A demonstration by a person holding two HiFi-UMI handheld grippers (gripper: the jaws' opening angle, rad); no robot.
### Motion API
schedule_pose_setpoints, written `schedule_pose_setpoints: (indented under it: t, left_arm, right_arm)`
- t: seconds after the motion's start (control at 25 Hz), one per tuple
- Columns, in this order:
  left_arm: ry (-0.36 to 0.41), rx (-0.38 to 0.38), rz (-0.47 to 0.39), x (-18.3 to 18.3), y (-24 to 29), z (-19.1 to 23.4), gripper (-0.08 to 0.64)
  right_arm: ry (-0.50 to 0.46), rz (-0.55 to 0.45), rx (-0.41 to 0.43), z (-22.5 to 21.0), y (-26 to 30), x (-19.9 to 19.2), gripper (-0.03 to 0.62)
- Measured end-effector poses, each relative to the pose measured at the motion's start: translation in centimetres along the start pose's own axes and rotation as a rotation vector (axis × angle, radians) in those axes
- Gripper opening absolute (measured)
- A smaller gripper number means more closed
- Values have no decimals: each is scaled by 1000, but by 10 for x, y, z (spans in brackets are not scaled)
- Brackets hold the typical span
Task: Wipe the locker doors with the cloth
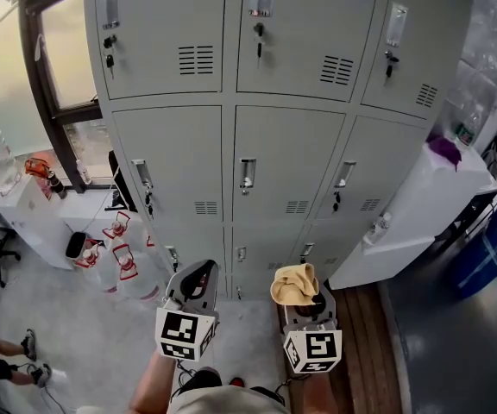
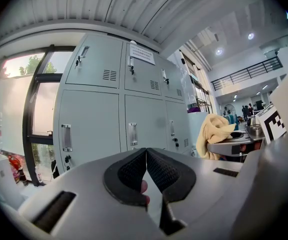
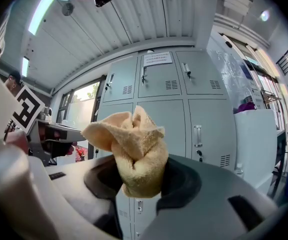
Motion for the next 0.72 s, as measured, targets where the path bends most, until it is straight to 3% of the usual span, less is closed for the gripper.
schedule_pose_setpoints:
  t: [0.72]
  left_arm:
    - [-4, 21, 6, 23, 80, 79, 23]
  right_arm:
    - [11, -12, 27, -4, 120, 22, 179]
Point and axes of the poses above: the fingertips, and each gripper's own axes: y forward along the fingers, z to its left, x out of its top, the point moved 10 cm from there along -y, backward along the fingers, and after that the axes turned 8 degrees about -x, right-handed, at the moved point
